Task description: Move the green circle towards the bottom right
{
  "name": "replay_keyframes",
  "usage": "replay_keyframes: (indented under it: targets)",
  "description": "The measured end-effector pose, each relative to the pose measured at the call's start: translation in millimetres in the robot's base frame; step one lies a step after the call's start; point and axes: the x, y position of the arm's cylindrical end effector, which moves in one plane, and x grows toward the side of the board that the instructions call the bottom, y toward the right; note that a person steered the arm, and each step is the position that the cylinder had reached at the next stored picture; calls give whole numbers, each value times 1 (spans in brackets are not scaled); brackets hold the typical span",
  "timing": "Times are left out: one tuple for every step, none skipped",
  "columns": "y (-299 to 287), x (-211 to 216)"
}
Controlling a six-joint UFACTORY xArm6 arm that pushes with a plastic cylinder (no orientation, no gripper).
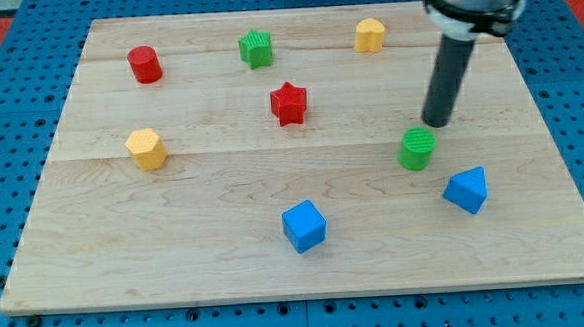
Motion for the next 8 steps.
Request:
replay_keyframes:
  targets:
    - [-18,64]
    - [-7,85]
    - [-9,32]
    - [-10,13]
    - [-60,53]
    - [-46,74]
    - [-96,54]
    - [-97,85]
